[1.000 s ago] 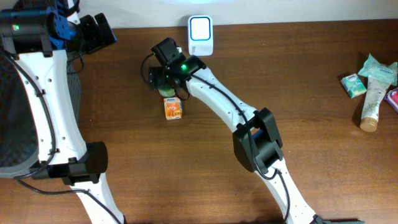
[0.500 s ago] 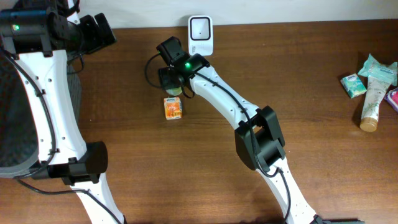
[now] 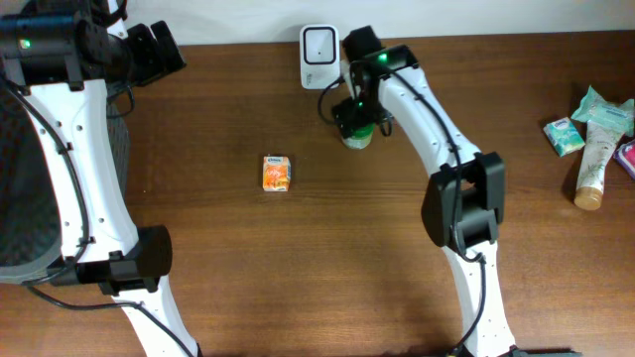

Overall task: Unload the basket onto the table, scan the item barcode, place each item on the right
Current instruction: 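Lift the green bottle and hold it in front of the scanner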

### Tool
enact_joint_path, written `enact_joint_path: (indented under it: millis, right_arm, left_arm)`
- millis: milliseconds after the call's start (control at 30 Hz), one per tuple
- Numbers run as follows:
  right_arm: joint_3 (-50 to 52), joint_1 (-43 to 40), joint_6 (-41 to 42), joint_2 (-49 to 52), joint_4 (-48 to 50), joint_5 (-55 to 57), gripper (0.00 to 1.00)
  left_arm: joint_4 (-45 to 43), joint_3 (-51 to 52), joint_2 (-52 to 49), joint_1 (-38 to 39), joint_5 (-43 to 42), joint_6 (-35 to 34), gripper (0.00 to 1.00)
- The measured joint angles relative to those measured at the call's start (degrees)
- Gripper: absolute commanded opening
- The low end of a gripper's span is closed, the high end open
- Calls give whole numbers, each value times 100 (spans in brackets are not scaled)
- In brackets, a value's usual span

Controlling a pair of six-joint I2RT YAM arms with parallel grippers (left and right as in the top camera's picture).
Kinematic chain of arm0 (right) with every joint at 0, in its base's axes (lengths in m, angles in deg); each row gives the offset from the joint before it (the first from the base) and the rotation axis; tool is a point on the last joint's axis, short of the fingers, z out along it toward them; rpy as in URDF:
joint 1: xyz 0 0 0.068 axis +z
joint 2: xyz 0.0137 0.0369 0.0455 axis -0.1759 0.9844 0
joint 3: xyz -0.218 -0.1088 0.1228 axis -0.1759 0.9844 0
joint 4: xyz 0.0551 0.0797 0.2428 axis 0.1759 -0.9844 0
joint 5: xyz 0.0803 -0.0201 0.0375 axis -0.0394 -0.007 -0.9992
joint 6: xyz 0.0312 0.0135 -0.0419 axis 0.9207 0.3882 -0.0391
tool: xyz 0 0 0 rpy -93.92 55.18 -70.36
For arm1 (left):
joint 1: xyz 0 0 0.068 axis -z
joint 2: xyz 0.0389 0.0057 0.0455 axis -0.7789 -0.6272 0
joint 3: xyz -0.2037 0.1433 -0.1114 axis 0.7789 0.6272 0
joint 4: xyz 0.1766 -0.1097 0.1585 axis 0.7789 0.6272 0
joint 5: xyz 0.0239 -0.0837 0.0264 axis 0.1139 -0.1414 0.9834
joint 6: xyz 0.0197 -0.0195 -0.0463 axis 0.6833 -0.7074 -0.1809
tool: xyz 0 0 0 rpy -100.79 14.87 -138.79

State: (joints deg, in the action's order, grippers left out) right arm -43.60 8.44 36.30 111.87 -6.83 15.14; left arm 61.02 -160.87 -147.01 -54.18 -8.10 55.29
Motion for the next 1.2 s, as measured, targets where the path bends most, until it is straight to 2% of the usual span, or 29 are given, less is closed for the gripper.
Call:
enact_joint_path:
  millis: [100, 167, 267, 433, 567, 600, 667, 833, 967, 1100, 1167, 1200]
  right_arm:
    - [0, -227, 1519, -221, -33, -717, 99]
    - [0, -295, 2249, -260, 157, -1117, 99]
    - [0, -269, 3357, -258, 197, -1073, 99]
    - [0, -208, 4656, -212, 289, -605, 99]
    - [0, -151, 5241, -59, 391, -474, 99]
    - [0, -138, 5305, -33, 417, -455, 99]
    - [0, -105, 5407, -4, 417, -415, 91]
    - [0, -55, 5455, 66, 348, -323, 81]
    - [2, 7, 5272, 164, 321, -299, 68]
    - [2, 61, 4140, 166, 264, -240, 67]
    - [2, 61, 3324, 166, 262, -240, 71]
    - [2, 61, 2656, 164, 269, -267, 71]
  left_arm:
    - [2, 0, 0, 0, 0, 0, 99]
    - [2, 0, 0, 0, 0, 0, 99]
    - [0, 0, 0, 0, 0, 0, 99]
    - [2, 0, 0, 0, 0, 0, 99]
    - [0, 0, 0, 0, 0, 0, 99]
    - [0, 0, 0, 0, 0, 0, 99]
    - [2, 0, 0, 0, 0, 2, 99]
    - [2, 0, 0, 0, 0, 0, 99]
    - [2, 0, 0, 0, 0, 0, 99]
    - [2, 0, 0, 0, 0, 0, 99]
    - [0, 0, 0, 0, 0, 0, 99]
    - [2, 0, 0, 0, 0, 0, 99]
